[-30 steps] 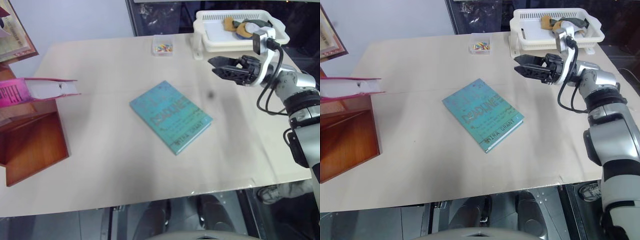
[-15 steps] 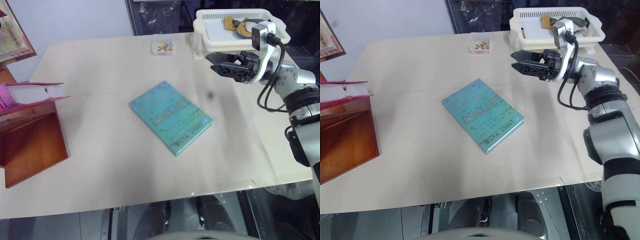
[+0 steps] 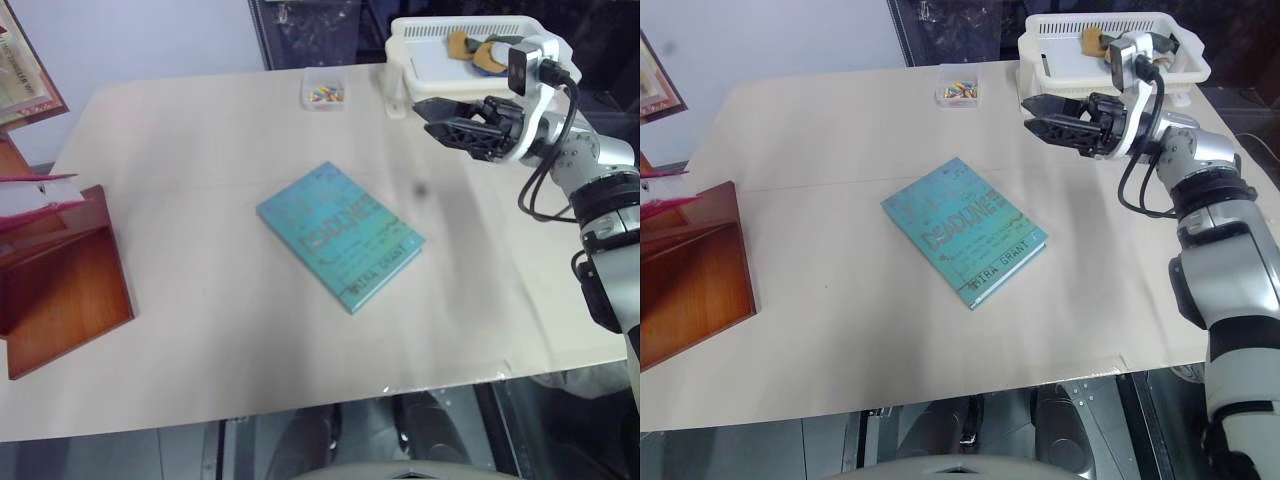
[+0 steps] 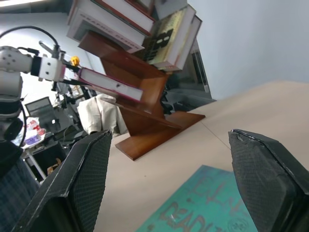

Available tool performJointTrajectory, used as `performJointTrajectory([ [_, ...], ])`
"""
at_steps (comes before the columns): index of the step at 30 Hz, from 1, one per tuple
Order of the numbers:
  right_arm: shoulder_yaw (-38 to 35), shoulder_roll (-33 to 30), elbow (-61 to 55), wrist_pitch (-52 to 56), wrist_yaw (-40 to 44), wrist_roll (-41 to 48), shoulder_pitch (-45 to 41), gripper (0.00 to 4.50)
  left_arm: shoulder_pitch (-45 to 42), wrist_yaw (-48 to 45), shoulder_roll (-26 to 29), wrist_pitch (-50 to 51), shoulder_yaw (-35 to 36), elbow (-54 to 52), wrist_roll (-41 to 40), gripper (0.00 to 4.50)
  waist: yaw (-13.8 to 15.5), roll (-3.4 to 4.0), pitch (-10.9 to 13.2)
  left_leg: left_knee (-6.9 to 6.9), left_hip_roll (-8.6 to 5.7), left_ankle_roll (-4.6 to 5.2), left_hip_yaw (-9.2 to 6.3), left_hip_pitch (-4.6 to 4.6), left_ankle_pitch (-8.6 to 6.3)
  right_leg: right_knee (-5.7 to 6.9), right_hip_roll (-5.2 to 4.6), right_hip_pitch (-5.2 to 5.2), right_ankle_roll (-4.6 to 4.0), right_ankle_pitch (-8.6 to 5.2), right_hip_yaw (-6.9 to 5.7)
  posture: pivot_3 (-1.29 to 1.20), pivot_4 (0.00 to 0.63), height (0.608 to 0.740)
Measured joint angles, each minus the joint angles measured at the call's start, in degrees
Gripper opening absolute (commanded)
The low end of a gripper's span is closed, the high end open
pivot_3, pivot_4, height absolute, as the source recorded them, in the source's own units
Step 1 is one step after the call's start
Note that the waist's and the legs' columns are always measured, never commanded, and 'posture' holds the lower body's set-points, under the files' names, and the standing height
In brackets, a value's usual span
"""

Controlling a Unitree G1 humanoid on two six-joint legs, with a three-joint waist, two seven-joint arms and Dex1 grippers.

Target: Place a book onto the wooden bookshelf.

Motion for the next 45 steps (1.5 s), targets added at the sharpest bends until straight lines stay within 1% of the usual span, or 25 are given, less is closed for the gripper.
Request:
performJointTrajectory([
  [5, 0.2, -0.4, -0.9, 0.1, 0.0, 0.4, 0.0, 3.93, -0.8, 0.6, -1.1, -0.9, -1.9, 0.6, 0.6, 0.65, -0.3, 0.01, 0.0, 0.00, 0.01, 0.00, 0.02, 0.00, 0.00, 0.00, 0.00, -0.01, 0.00, 0.00, 0.02, 0.00, 0.150, 0.740],
  [19, 3.5, -2.4, -4.5, -1.6, 0.0, 2.4, 0.8, 3.93, -4.2, 2.8, -1.4, -4.4, -6.8, 5.2, 0.7, 0.65, -0.4, 0.04, 0.0, 0.00, 0.02, 0.00, 0.01, 0.00, 0.00, 0.02, 0.01, -0.03, -0.01, 0.00, 0.02, 0.00, 0.150, 0.740],
  [23, 3.6, -2.7, -4.5, -1.9, 0.0, 2.5, 1.0, 3.93, -4.0, 2.8, -1.6, -5.2, -6.9, 7.1, 1.5, 2.54, -0.5, 0.04, 0.0, 0.00, 0.02, 0.00, 0.02, 0.00, 0.00, 0.02, 0.00, -0.04, -0.01, 0.00, 0.03, 0.00, 0.150, 0.740],
  [24, 3.6, -2.8, -4.5, -1.9, 0.0, 2.5, 1.0, 3.93, -4.0, 2.8, -1.6, -5.2, -6.9, 7.4, 1.7, 2.71, -0.4, 0.04, 0.0, -0.01, 0.02, 0.00, 0.02, -0.01, 0.00, 0.02, 0.01, -0.04, -0.01, 0.00, 0.02, 0.00, 0.150, 0.740],
  [26, 3.6, -3.0, -4.5, -1.9, 0.0, 2.6, 1.1, 3.93, -2.5, 2.2, -2.1, -5.0, -6.4, 8.5, 3.1, 3.55, -0.4, 0.04, 0.0, 0.00, 0.01, 0.01, 0.04, -0.01, 0.00, 0.01, 0.00, -0.04, -0.01, 0.01, 0.05, 0.00, 0.150, 0.740],
  [27, 3.6, -3.1, -4.5, -1.9, 0.0, 2.6, 1.1, 3.93, -1.5, 1.6, -2.8, -5.2, -6.1, 8.5, 3.8, 3.88, -0.4, 0.04, 0.0, 0.00, 0.00, 0.01, 0.05, -0.02, 0.00, 0.00, -0.01, -0.04, -0.01, 0.01, 0.05, 0.00, 0.150, 0.740],
  [31, 3.6, -3.2, -4.5, -2.0, 0.0, 2.8, 1.1, 3.93, 0.0, 0.0, -3.3, -5.9, -3.9, 9.6, 4.9, 3.88, 0.0, 0.04, 0.0, 0.00, 0.00, 0.01, 0.02, -0.03, 0.00, 0.01, -0.03, -0.04, -0.01, 0.00, 0.01, 0.00, 0.150, 0.740],
  [36, 3.6, -3.2, -4.5, -2.2, 0.0, 2.8, 1.1, 3.93, -0.2, -1.3, -1.0, -6.9, -1.3, 10.8, 4.9, 3.88, 0.6, 0.04, 0.0, 0.01, 0.00, 0.01, 0.01, -0.02, 0.00, 0.02, -0.04, -0.03, -0.02, 0.01, -0.01, 0.00, 0.150, 0.740],
  [45, 3.6, -3.7, -4.5, -2.3, 0.0, 2.8, 1.9, 3.93, -0.4, -1.8, 0.2, -5.8, -1.1, 9.9, 3.7, 3.88, 1.0, 0.04, 0.0, 0.00, 0.00, 0.01, 0.01, -0.03, 0.00, 0.01, -0.03, -0.03, -0.02, 0.01, -0.01, 0.00, 0.150, 0.740],
])
